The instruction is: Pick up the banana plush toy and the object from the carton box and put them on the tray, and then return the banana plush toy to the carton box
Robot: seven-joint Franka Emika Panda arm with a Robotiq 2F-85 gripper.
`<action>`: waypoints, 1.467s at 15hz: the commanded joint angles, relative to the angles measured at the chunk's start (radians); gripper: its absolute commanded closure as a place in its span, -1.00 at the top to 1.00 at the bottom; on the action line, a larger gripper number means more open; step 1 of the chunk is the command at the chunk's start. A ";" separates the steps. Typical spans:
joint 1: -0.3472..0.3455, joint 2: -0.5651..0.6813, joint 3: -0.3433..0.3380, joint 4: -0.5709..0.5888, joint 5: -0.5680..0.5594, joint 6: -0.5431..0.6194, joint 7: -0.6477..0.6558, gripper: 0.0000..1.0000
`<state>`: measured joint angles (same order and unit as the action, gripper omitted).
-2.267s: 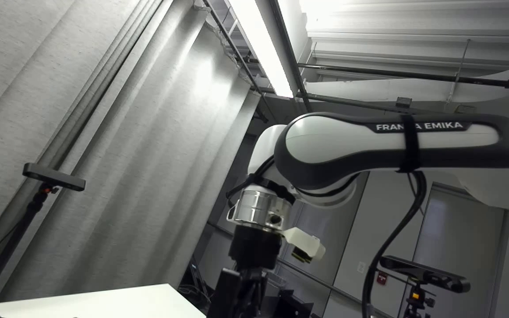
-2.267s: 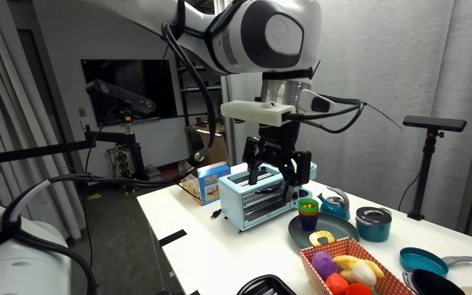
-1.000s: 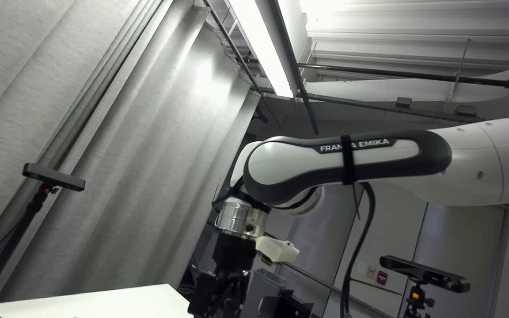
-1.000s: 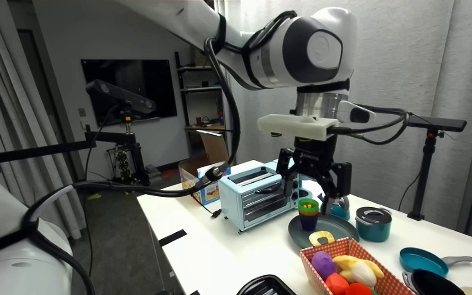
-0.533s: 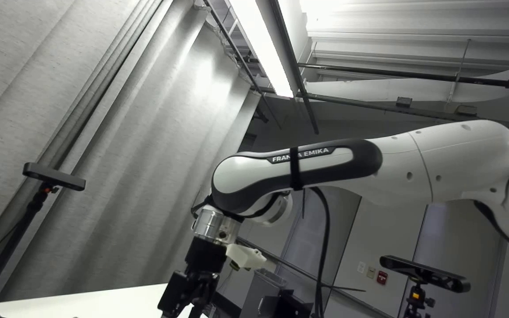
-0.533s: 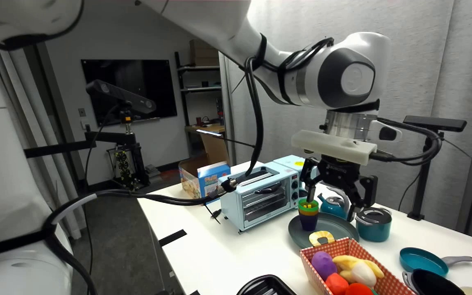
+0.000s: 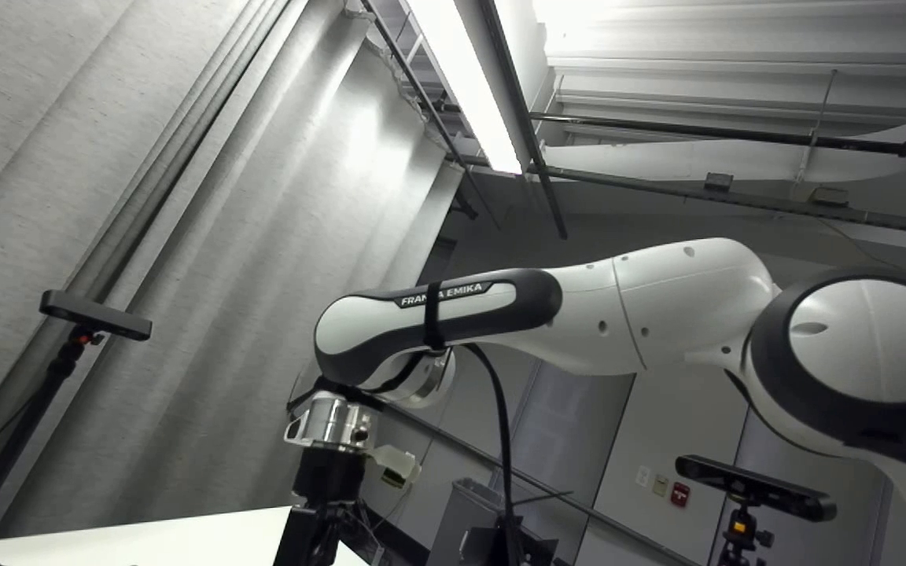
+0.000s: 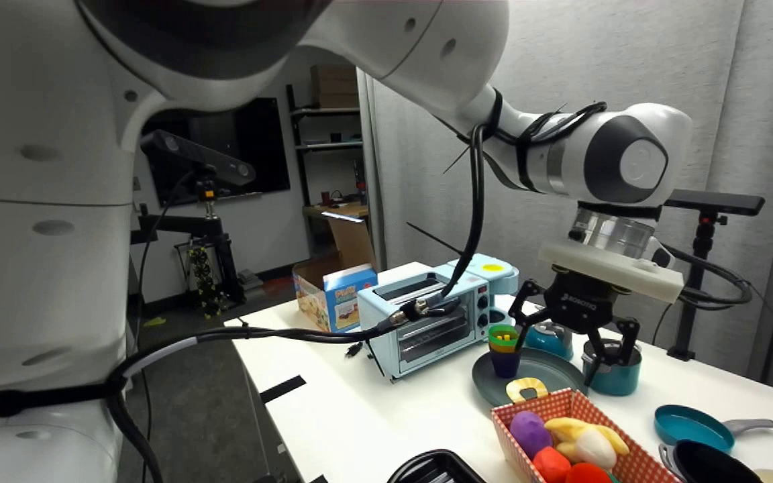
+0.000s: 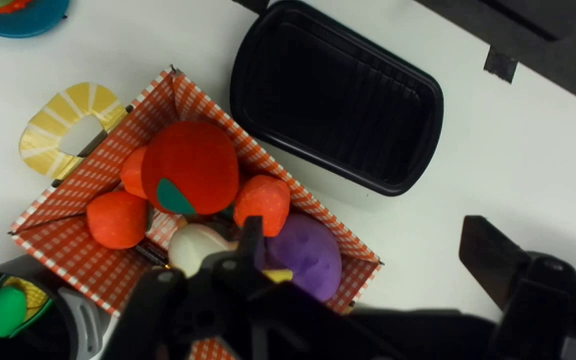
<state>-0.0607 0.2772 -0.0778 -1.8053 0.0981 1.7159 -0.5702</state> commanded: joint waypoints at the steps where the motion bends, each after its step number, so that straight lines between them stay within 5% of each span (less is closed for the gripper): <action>1: -0.032 0.139 0.029 0.208 -0.086 -0.186 -0.078 1.00; 7: -0.023 0.262 0.068 0.348 -0.217 -0.246 -0.190 1.00; 22: 0.012 0.303 0.128 0.280 -0.390 0.038 -0.427 0.97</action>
<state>-0.0550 0.5907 0.0500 -1.4970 -0.2484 1.6884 -0.9597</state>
